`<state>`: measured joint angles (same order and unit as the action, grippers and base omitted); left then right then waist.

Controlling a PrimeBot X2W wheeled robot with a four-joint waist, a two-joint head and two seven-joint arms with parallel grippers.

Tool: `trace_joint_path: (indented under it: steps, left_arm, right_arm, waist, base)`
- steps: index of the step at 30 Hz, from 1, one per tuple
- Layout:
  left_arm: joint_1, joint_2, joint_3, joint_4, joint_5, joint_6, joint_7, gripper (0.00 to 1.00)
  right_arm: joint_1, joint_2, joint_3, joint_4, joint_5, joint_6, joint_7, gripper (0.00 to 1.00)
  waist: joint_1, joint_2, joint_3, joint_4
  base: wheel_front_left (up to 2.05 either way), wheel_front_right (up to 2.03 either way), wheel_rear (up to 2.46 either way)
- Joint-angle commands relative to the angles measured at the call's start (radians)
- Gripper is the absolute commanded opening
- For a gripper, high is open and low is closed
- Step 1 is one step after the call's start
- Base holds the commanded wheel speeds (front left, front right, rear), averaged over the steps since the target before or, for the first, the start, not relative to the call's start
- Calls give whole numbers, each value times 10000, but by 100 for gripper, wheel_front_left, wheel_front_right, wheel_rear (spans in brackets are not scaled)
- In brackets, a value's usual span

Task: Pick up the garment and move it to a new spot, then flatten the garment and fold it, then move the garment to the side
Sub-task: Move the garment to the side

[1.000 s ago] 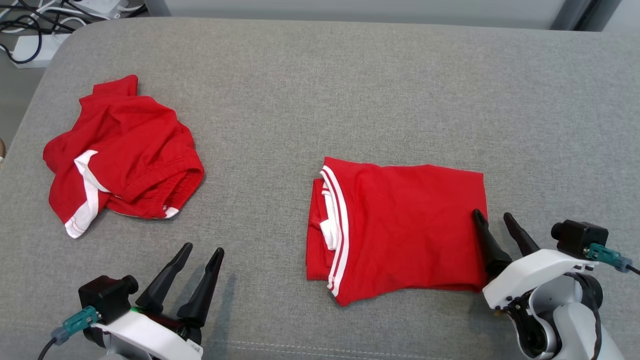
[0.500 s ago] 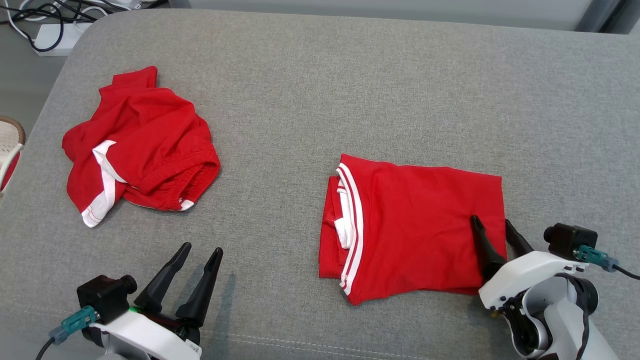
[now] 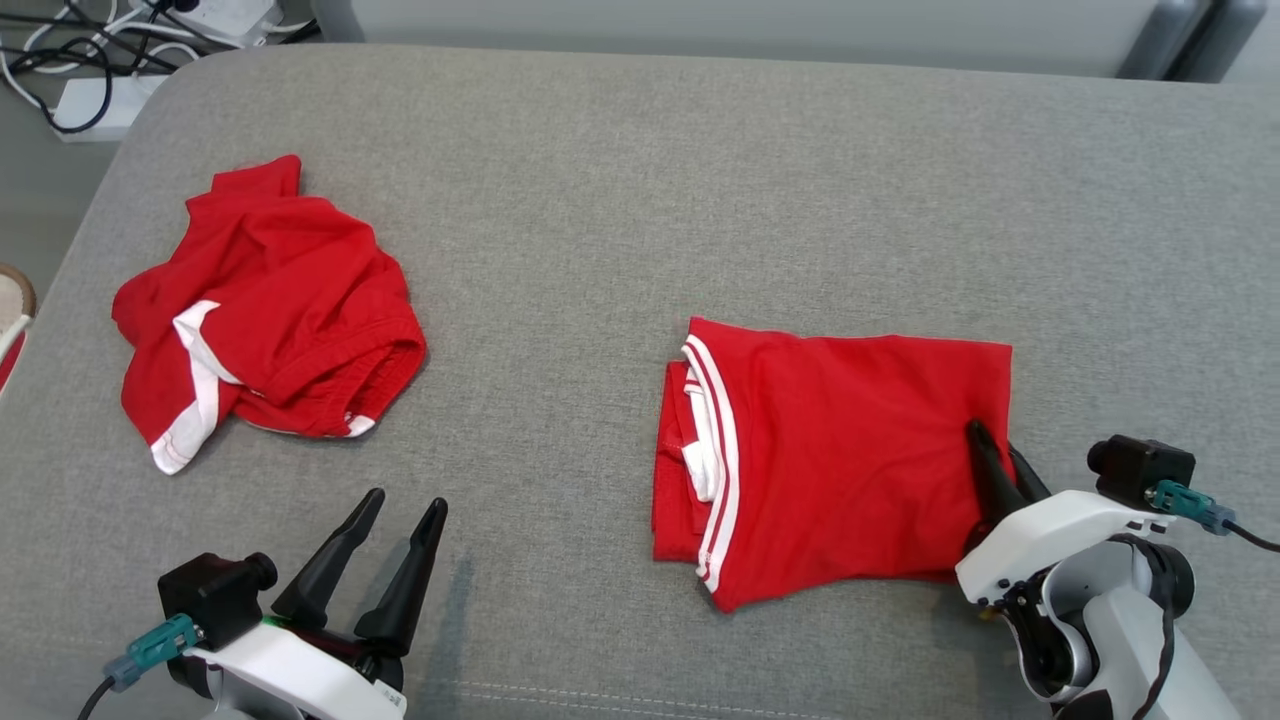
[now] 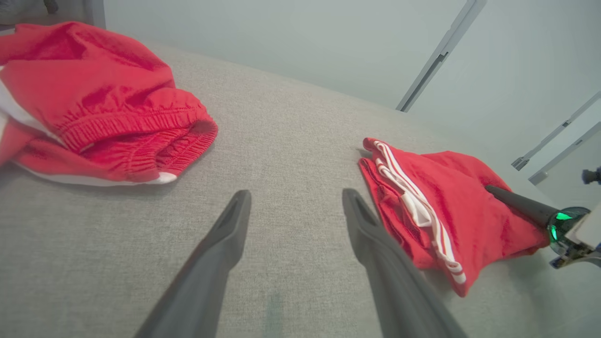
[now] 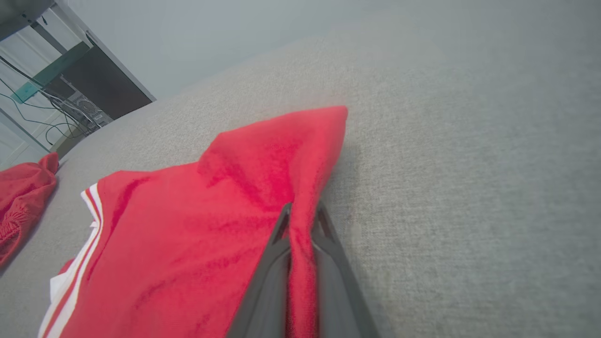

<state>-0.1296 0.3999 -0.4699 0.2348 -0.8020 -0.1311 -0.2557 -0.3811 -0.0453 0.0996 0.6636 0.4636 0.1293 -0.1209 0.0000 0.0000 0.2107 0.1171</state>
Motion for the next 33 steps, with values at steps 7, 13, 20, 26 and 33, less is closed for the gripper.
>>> trace_joint_path:
  steps: [7, 13, 20, 26, 33]
  left_arm:
    - [-114, 150, 465, -143, 288, 4, -61, 100]
    - [90, -96, 668, -153, 733, 4, -61, 100]
    - [345, -246, 923, -338, 1115, 4, -61, 100]
    - [550, -274, 1080, -591, 1327, 4, -61, 100]
    - [675, -101, 1148, -1075, 1365, 4, -61, 100]
  right_arm:
    - [112, -49, -27, -513, -143, 14, -7, 0]
    - [889, -49, 150, -1067, 59, 14, 269, 0]
    - [1500, -49, 408, -1392, 282, 14, 349, 0]
    - [1795, -49, 489, -1529, 346, 14, 288, 0]
    - [1698, -49, 137, -1572, -6, 14, 48, 0]
  waist:
    - [0, 0, -461, -700]
    - [0, 0, -886, -2180]
    - [0, 0, -1031, -3474]
    - [0, 0, -891, -4001]
    - [0, 0, -603, -3954]
  base:
    - [0, 0, 0]
    - [0, 0, 0]
    - [0, 0, 0]
    - [0, 0, 0]
    - [0, 0, 0]
